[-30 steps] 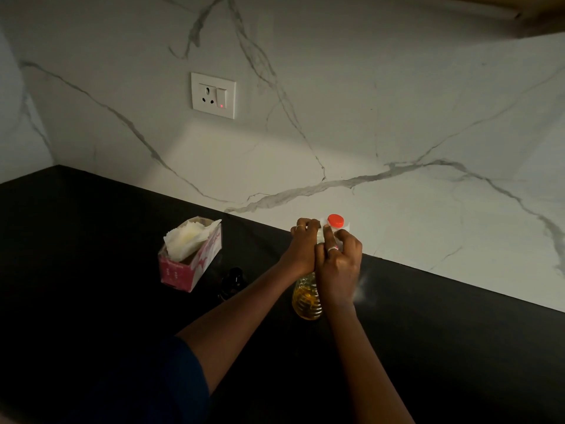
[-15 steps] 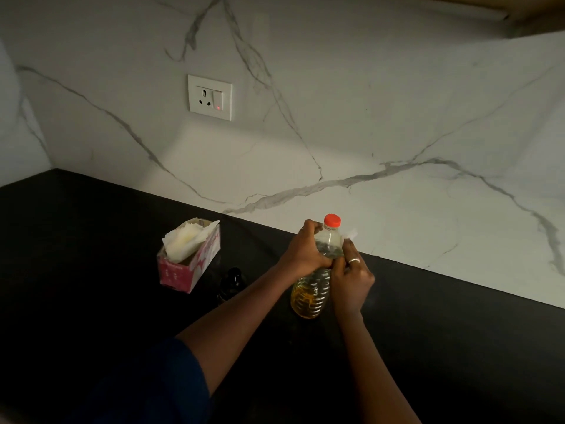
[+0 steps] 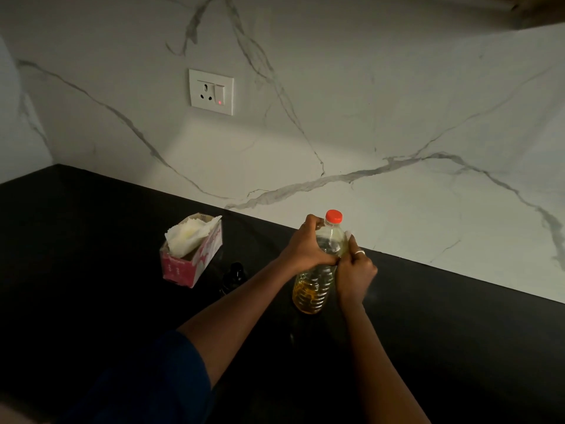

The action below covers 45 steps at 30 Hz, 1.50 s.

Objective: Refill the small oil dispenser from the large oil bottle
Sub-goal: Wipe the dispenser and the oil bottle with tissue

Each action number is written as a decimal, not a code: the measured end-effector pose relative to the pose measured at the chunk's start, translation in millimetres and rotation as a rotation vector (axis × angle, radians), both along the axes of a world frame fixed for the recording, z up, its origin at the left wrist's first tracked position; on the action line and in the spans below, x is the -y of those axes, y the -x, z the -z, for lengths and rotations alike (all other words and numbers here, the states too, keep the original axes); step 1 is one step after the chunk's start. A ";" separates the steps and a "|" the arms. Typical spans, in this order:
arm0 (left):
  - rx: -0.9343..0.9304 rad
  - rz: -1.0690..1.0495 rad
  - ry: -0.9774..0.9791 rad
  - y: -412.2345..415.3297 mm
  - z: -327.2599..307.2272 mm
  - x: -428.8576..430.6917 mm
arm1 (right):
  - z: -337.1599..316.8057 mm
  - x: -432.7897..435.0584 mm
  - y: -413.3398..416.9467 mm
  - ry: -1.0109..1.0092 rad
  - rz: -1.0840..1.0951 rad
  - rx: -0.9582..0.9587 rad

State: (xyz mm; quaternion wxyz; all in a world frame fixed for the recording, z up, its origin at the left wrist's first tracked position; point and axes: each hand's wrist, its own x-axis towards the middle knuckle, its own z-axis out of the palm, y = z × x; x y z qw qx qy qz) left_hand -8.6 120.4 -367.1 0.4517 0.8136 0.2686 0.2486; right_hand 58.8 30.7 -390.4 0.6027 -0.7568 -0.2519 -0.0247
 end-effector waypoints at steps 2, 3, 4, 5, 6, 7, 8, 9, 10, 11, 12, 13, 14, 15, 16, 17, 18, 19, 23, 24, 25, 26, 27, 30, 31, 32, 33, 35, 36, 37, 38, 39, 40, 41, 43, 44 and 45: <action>-0.003 -0.001 0.005 -1.1 -0.8 0.9 | 4.0 4.5 1.2 -0.036 0.013 -0.015; -0.003 -0.001 0.011 -1.4 -1.3 0.4 | 6.1 7.3 5.3 -0.046 0.025 0.020; -0.002 0.001 0.019 -1.9 -1.6 -0.3 | 7.9 9.8 10.3 -0.056 0.034 0.066; -0.003 0.004 0.027 -2.5 -1.6 -1.3 | 8.6 10.9 14.9 -0.073 0.031 0.113; -0.005 0.008 0.027 -3.0 -1.4 -2.1 | 8.2 10.5 17.8 -0.096 0.019 0.165; -0.009 0.011 0.022 -3.2 -1.0 -2.9 | 6.7 8.9 18.6 -0.115 0.003 0.227; -0.012 0.010 0.014 -3.5 -1.0 -3.8 | 3.9 6.2 17.9 -0.118 -0.017 0.280; -0.013 0.008 0.009 -3.7 -0.7 -5.2 | 0.2 3.1 15.8 -0.102 -0.036 0.298; -0.013 0.007 0.008 -3.8 -0.4 -6.6 | -3.6 -0.4 12.5 -0.070 -0.053 0.269; -0.012 0.009 0.008 -3.5 0.2 -7.5 | -7.3 -3.8 8.0 -0.036 -0.070 0.204; -0.011 0.015 0.005 -3.1 0.7 -7.8 | -9.9 -6.4 2.9 -0.012 -0.090 0.124; -0.010 0.023 0.002 -2.6 1.1 -7.4 | -10.7 -7.9 -2.2 -0.013 -0.108 0.039; -0.007 0.030 0.002 -2.1 1.3 -7.2 | -10.1 -8.7 -5.3 -0.045 -0.120 -0.047; -0.005 0.035 0.007 -2.1 1.5 -7.0 | -8.3 -8.1 -6.4 -0.097 -0.122 -0.124; -0.004 0.037 0.016 -2.6 1.7 -6.4 | -5.4 -6.3 -5.7 -0.152 -0.110 -0.177; -0.006 0.036 0.026 -3.0 1.8 -6.1 | -1.1 -4.0 -3.4 -0.197 -0.087 -0.208; -0.006 0.033 0.032 -3.3 1.8 -5.9 | 4.4 -1.6 0.2 -0.227 -0.060 -0.230; -0.004 0.030 0.035 -3.3 1.8 -6.2 | 10.4 0.8 4.9 -0.243 -0.031 -0.245; 0.016 0.053 0.035 -0.6 1.9 -8.3 | 25.3 6.4 26.3 -0.274 0.031 -0.191; 0.017 0.069 0.036 0.3 1.8 -8.8 | 25.2 7.0 28.7 -0.288 0.024 -0.159; 0.020 0.087 0.045 0.8 1.6 -9.3 | 22.9 7.4 29.7 -0.296 0.004 -0.126; 0.029 0.106 0.067 1.2 1.4 -9.8 | 19.0 7.2 29.3 -0.298 -0.025 -0.094; 0.042 0.121 0.100 1.4 0.8 -10.3 | 14.4 6.0 27.8 -0.298 -0.053 -0.069; 0.052 0.123 0.158 0.3 -1.8 -10.3 | 2.6 -1.0 14.7 -0.302 -0.083 -0.103; 0.040 0.114 0.148 -0.1 -2.0 -9.6 | 1.4 -3.0 9.5 -0.298 -0.093 -0.142; 0.031 0.102 0.136 -0.4 -2.0 -8.7 | 2.4 -4.1 5.5 -0.286 -0.106 -0.177; 0.031 0.089 0.132 -0.7 -1.8 -7.9 | 5.5 -4.2 4.0 -0.266 -0.116 -0.202; 0.058 0.066 0.127 -1.6 -1.5 -5.9 | 17.4 -3.0 8.6 -0.245 -0.093 -0.235; 0.073 0.049 0.110 -2.4 -1.3 -5.0 | 24.6 -2.0 13.9 -0.250 -0.057 -0.250; 0.082 0.024 0.079 -3.7 -0.8 -4.5 | 31.5 -0.6 20.6 -0.259 -0.019 -0.256; 0.083 -0.008 0.036 -5.0 -0.2 -4.5 | 37.6 0.4 28.1 -0.264 0.012 -0.254; 0.075 -0.041 -0.012 -6.4 0.8 -4.6 | 41.6 1.2 35.9 -0.268 0.028 -0.247; 0.061 -0.068 -0.055 -7.3 1.1 -4.8 | 43.5 1.1 42.8 -0.277 0.031 -0.240; 0.050 -0.084 -0.084 -8.2 1.0 -4.7 | 43.7 0.7 47.8 -0.287 0.027 -0.230; 0.046 -0.094 -0.112 -8.6 -0.2 -5.6 | 40.7 -2.9 51.4 -0.288 0.027 -0.201; 0.050 -0.094 -0.118 -8.3 -1.0 -6.0 | 39.6 -5.4 49.4 -0.281 0.031 -0.193; 0.052 -0.093 -0.122 -8.0 -2.4 -6.2 | 38.4 -7.4 45.2 -0.274 0.033 -0.198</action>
